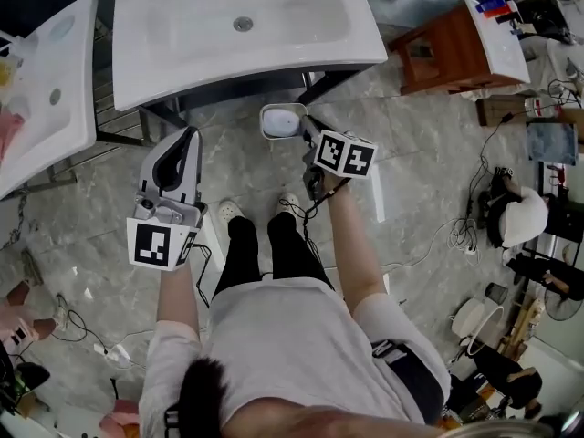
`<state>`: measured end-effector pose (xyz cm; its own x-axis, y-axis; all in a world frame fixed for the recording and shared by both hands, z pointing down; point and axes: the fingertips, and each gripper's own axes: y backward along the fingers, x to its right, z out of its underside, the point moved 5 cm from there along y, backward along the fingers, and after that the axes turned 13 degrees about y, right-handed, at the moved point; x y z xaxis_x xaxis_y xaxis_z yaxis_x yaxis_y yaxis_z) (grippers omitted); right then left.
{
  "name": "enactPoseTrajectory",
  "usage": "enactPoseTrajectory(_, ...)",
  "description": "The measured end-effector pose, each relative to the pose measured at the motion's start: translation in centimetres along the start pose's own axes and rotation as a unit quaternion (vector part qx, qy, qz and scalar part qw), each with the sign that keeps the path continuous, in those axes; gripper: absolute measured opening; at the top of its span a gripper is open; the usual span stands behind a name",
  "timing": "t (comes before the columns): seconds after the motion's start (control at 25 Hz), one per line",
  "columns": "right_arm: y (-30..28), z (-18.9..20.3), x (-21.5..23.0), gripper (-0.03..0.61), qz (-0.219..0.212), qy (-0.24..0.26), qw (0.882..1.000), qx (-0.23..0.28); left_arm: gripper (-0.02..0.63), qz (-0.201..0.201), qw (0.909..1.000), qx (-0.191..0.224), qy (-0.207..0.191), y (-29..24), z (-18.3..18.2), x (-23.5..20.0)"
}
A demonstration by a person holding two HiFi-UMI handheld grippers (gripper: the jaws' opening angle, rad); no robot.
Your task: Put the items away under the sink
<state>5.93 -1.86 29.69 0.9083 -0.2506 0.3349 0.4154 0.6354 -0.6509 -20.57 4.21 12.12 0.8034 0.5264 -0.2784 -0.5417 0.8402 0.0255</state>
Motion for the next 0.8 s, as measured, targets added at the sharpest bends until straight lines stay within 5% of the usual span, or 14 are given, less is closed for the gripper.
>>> enactPoseTrajectory(0.8, -15.3, 4.4, 7.3, 0.017, -0.022, 0.041, 0.999, -0.001, 0.008, -0.033, 0.9993, 0.017, 0.0, -2.8, 17.3, -3.9)
